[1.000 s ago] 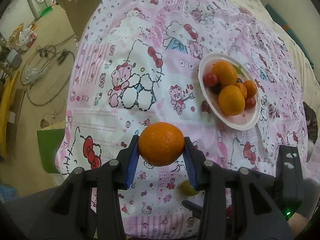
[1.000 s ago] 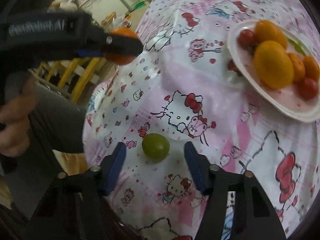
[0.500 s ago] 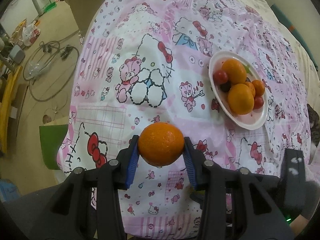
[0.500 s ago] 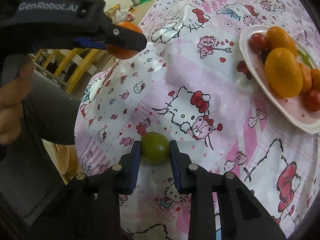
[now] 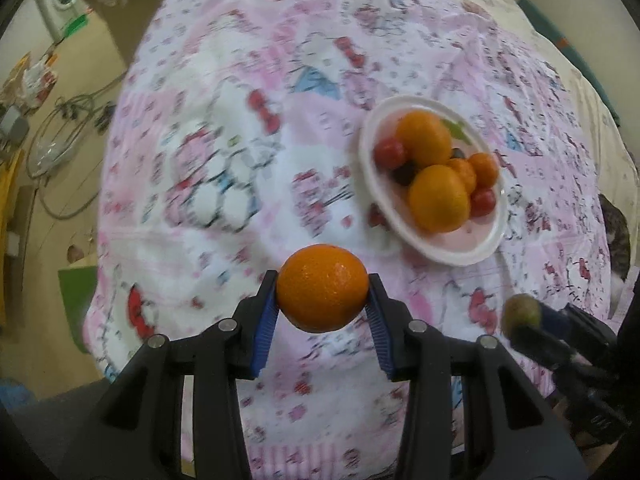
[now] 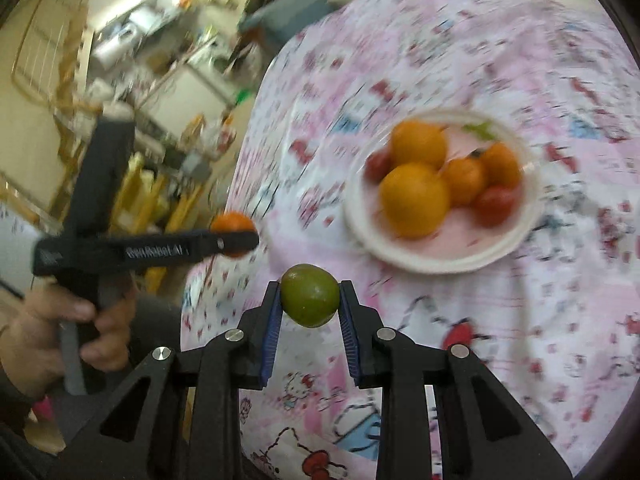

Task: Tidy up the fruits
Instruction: 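Carry the grape with the right gripper while the left gripper carries the tangerine over the plate, then open the right gripper over the plate while the left gripper releases the tangerine onto it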

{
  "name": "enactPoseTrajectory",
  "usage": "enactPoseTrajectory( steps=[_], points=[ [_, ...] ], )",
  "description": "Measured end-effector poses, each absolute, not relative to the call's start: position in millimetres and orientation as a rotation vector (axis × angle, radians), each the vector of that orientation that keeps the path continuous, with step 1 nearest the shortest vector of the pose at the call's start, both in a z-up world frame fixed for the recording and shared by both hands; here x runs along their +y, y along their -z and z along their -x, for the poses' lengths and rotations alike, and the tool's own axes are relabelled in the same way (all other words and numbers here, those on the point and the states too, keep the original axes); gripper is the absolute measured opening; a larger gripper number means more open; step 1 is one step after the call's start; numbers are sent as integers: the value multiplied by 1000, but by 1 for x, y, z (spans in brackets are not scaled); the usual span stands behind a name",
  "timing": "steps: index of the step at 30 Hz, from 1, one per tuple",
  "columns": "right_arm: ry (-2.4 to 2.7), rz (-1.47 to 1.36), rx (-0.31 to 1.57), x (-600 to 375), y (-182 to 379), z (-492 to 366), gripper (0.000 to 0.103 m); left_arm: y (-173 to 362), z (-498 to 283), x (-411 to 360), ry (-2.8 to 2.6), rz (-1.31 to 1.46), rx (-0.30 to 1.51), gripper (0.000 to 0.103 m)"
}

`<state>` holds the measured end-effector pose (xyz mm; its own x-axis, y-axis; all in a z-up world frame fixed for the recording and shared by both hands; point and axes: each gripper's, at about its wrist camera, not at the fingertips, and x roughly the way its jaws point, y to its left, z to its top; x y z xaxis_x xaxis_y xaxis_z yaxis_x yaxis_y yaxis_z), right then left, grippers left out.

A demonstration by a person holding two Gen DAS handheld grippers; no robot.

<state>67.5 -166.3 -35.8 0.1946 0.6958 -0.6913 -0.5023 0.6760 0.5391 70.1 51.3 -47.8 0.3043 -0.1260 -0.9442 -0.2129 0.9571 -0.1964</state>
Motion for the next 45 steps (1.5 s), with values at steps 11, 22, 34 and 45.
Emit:
enactPoseTrajectory(
  steps=[11,22,34,45],
  points=[
    [-705,-281,1015,-215,25,-108,30,64,-141,20,15,371,1258,38],
    [-661,-208,1105,-203,61,-145,29,89,-170,25,-6,466,1288,38],
    [-615,-114,1196,-184,98,-159,30,89,-171,26,4,481,1290,39],
    [-610,-158,1173,-189,94,-157,70,83,-167,22,17,456,1261,82]
  ],
)
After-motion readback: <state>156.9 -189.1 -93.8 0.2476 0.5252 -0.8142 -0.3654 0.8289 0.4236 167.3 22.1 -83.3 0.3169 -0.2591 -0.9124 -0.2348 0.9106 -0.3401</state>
